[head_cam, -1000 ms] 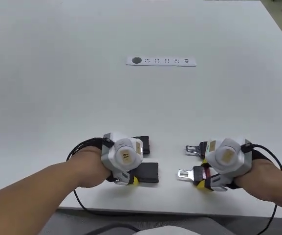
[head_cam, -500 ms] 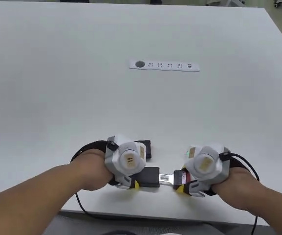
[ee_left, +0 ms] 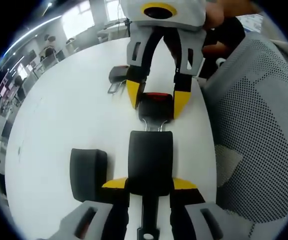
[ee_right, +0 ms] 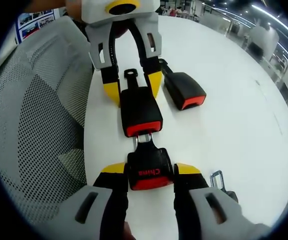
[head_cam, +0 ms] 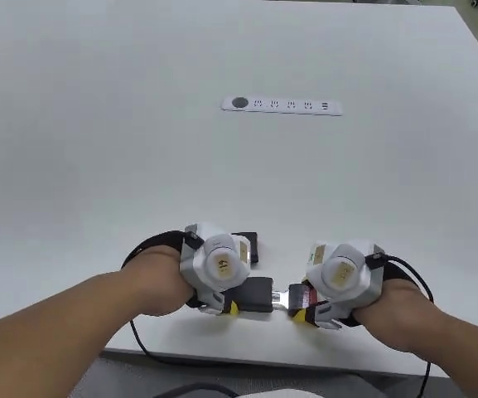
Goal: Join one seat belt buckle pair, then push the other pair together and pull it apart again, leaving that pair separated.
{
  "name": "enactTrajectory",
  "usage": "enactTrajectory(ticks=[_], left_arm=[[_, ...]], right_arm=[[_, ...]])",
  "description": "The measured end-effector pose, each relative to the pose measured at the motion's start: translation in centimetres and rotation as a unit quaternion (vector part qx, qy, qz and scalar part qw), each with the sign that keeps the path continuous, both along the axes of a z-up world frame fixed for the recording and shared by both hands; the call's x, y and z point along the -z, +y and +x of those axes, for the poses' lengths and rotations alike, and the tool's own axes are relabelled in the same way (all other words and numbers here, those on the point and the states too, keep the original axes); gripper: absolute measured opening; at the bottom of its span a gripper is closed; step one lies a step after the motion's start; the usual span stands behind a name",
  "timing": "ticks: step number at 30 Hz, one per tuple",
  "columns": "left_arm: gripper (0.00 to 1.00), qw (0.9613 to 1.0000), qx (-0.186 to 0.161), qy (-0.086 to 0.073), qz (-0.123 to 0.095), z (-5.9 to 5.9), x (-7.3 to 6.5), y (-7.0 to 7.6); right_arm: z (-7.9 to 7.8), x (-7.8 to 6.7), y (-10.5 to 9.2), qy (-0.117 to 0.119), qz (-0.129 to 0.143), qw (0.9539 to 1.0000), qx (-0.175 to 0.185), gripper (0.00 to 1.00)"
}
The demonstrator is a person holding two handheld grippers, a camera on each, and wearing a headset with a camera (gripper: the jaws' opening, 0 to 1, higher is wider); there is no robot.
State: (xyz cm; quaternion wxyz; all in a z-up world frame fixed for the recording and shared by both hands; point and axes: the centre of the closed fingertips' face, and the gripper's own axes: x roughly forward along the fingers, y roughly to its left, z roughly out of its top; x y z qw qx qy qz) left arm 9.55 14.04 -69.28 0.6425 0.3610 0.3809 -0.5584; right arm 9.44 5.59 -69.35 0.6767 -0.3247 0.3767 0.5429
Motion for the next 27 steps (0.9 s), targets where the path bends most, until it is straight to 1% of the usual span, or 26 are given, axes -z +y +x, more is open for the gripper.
enactTrajectory(ticks=[3,7,10,17,21,24,27], left_arm=[[0.31,1.0,-0.004,-0.001,0.0,-0.1,0.0,0.0],[0.3,0.9998,-0.019,0.001,-0.011,-0.2,-0.1,0.0],[0.3,0.9998,-0.014,0.001,-0.014,-0.2,-0.1,0.0],[0.3,1.0,-0.002,0.004,-0.006,0.0,0.1,0.0],[0.3,1.0,0.003,0.003,-0.004,0.1,0.2,0.0],[0.29,1.0,0.007,0.003,-0.001,0.0,0.1,0.0],[0.29,1.0,0.007,0.005,0.003,-0.1,0.0,0.0]], right_arm=[[0.1,0.1,0.1,0.0,0.003,1.0,0.0,0.34],[0.2,0.1,0.5,-0.004,0.003,1.0,-0.003,0.33],[0.1,0.0,0.6,-0.006,0.001,0.9999,-0.009,0.33],[0.2,-0.1,0.9,-0.009,-0.007,0.9997,-0.022,0.32],[-0.1,-0.2,1.4,-0.007,0.001,0.9998,-0.021,0.32],[-0.2,-0.4,2.0,-0.012,0.0,0.9997,-0.022,0.32],[0.0,-0.1,2.0,-0.011,0.003,0.9998,-0.019,0.32]])
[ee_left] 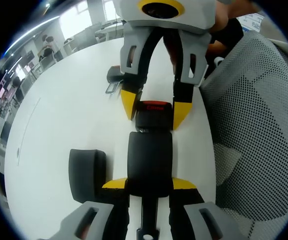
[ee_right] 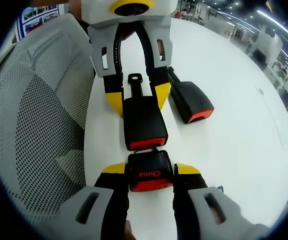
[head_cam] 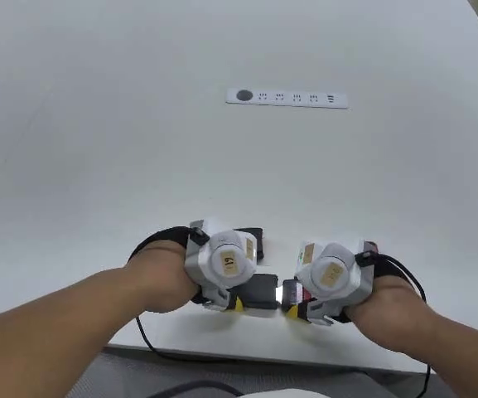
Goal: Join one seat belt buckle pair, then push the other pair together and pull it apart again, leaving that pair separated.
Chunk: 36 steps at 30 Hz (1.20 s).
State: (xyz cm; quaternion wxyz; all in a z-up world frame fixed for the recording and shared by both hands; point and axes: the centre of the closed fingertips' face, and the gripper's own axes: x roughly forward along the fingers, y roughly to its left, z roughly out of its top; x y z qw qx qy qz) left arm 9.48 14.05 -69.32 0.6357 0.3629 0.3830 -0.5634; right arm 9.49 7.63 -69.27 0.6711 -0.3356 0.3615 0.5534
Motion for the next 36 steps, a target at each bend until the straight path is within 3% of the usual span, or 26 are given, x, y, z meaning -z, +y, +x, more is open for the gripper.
enactTrajectory(ticks=[8,15,36], left_arm=[[0.3,1.0,-0.004,-0.003,-0.007,-0.09,-0.1,0.0],[0.3,0.9998,0.003,-0.01,-0.014,-0.13,-0.02,0.06],[0.3,0.9999,-0.008,-0.002,-0.013,-0.13,-0.01,0.17]], right_arm=[[0.02,0.47,-0.42,0.001,-0.003,1.0,0.002,0.32],[-0.03,0.2,-0.59,-0.008,-0.02,0.9994,-0.027,0.32],[0.11,0.31,-0.5,-0.009,-0.028,0.9992,-0.028,0.33]])
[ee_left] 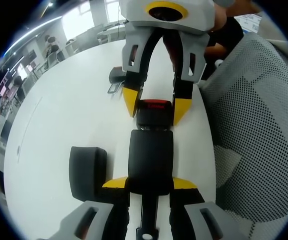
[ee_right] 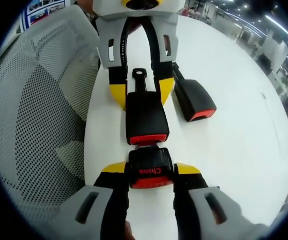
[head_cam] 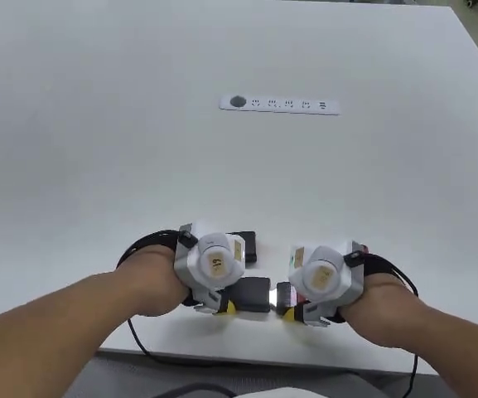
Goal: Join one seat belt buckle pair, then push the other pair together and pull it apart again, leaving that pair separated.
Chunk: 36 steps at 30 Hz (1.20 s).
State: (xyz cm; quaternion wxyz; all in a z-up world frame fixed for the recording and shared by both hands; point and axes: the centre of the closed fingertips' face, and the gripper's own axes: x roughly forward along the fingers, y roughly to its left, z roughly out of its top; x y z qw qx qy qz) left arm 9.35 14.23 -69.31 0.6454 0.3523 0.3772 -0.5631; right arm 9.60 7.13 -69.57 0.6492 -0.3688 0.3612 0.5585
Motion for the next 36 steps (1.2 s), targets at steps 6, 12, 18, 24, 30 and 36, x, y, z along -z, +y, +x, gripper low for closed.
enactTrajectory(ticks=[6,12,18,24,30,36], left_arm=[[0.31,0.9999,-0.004,0.007,0.01,0.0,0.0,0.0],[0.31,0.9999,-0.008,0.006,0.008,0.0,0.1,0.0],[0.31,0.9998,-0.015,0.01,0.005,0.0,0.1,0.0],[0.32,0.9991,-0.028,0.02,0.023,0.2,0.1,0.2],[0.33,0.9985,-0.04,0.021,0.029,-0.1,0.0,0.9],[0.38,0.9982,-0.059,0.011,0.002,0.5,-1.6,1.1]], right_arm=[[0.0,-0.2,0.0,0.002,-0.004,1.0,0.003,0.34],[-0.1,-0.3,-0.1,0.001,0.005,0.9999,0.01,0.34],[-0.1,-0.3,0.0,0.007,0.005,0.9998,0.015,0.35],[-0.1,-0.4,0.1,0.009,-0.006,0.9998,0.017,0.36],[-0.3,-1.1,0.1,0.014,0.004,0.9996,0.026,0.35],[-0.5,-3.0,-0.1,0.018,0.027,0.9988,0.037,0.35]])
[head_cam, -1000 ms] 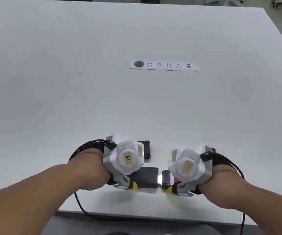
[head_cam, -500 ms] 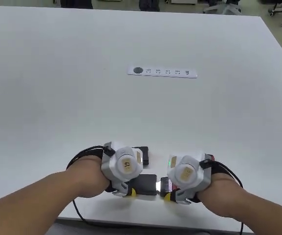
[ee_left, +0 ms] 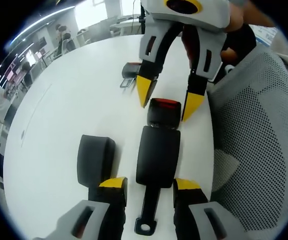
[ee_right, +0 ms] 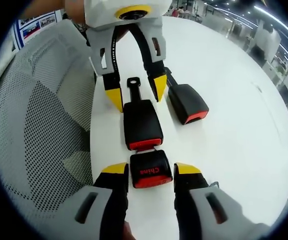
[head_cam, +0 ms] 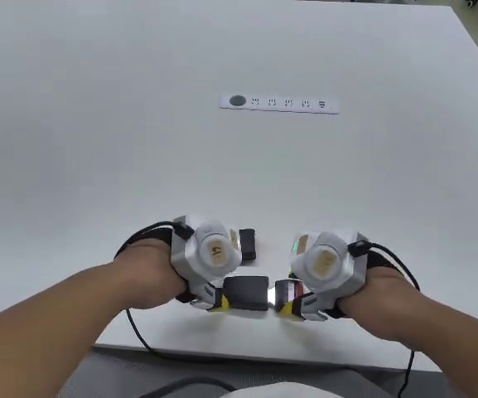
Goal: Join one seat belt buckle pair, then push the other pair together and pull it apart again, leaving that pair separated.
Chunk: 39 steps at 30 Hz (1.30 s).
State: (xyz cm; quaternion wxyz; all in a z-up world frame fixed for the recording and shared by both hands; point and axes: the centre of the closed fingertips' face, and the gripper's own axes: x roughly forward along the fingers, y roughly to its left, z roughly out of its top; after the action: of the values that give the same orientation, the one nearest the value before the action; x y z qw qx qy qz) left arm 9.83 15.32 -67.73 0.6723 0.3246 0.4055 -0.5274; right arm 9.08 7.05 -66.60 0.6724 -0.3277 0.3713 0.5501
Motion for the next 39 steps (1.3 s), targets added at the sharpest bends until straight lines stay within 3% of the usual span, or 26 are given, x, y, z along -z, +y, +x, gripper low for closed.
enactTrajectory(ticks=[7,15,24,28,35,39], left_arm=[[0.38,0.9991,-0.018,-0.02,-0.032,2.1,-2.6,-0.3],[0.4,0.9986,-0.031,-0.036,-0.024,5.1,-1.8,0.4],[0.43,0.9988,-0.018,-0.046,-0.004,6.8,-1.7,0.4],[0.43,0.9991,-0.013,-0.041,0.002,7.6,-1.3,0.7],[0.4,0.9993,0.01,-0.032,0.015,7.7,0.2,1.1],[0.39,0.9997,0.008,-0.019,0.014,7.9,0.7,1.2]], right_arm=[[1.5,-0.1,-1.7,0.001,0.021,0.9996,0.021,0.36],[3.2,-0.4,-4.2,-0.011,0.012,0.9992,0.035,0.35],[6.3,-0.6,-8.0,-0.038,-0.016,0.9977,0.055,0.38],[7.3,-0.2,-9.4,-0.042,-0.028,0.9971,0.057,0.38],[7.8,1.3,-11.5,-0.038,-0.055,0.9964,0.052,0.39],[8.3,1.8,-12.1,-0.033,-0.065,0.9961,0.05,0.37]])
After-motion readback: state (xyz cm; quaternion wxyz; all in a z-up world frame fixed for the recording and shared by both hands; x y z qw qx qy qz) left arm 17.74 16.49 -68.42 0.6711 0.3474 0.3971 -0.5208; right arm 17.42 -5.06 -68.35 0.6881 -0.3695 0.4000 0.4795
